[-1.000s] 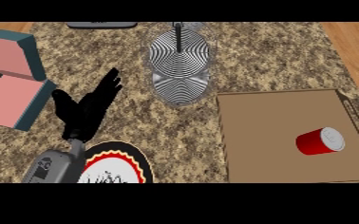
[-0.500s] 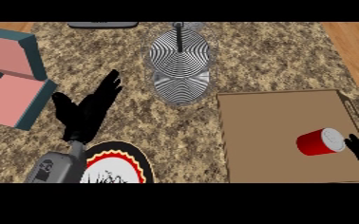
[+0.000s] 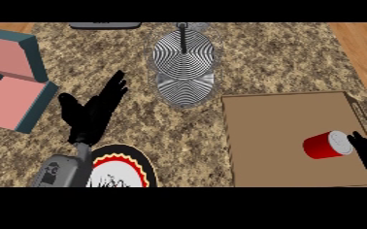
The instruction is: Pick the can from the tray and place it in the tiered basket
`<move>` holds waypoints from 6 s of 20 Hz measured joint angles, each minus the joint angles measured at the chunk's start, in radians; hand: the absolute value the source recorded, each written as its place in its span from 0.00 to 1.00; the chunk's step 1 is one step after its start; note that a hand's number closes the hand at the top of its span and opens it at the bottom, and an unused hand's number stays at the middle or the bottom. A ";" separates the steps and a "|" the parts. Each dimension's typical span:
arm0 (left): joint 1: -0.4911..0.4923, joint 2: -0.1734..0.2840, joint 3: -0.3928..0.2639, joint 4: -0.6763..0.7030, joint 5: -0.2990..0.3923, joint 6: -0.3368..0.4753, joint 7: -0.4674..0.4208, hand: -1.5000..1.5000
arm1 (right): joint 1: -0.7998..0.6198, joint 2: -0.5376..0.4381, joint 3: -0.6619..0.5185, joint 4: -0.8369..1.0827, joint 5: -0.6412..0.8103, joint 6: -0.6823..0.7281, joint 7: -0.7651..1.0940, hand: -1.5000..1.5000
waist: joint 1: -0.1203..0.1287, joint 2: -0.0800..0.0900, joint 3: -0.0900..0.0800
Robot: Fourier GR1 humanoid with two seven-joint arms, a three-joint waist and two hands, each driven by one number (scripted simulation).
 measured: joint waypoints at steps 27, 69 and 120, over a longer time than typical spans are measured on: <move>0.023 -0.066 0.081 -0.042 -0.089 -0.080 0.043 0.50 | -0.316 0.120 -0.133 0.425 0.074 -0.015 -0.162 0.00 | 0.002 -0.004 -0.009; 0.022 -0.090 0.112 -0.016 -0.110 -0.102 0.028 0.50 | -0.164 0.402 0.522 -0.216 0.463 -0.048 0.740 1.00 | -0.012 -0.012 -0.008; -0.051 -0.120 0.090 0.015 -0.125 -0.133 0.034 0.50 | -1.659 0.410 0.146 0.979 0.042 -0.455 0.885 0.00 | 0.078 0.021 -0.001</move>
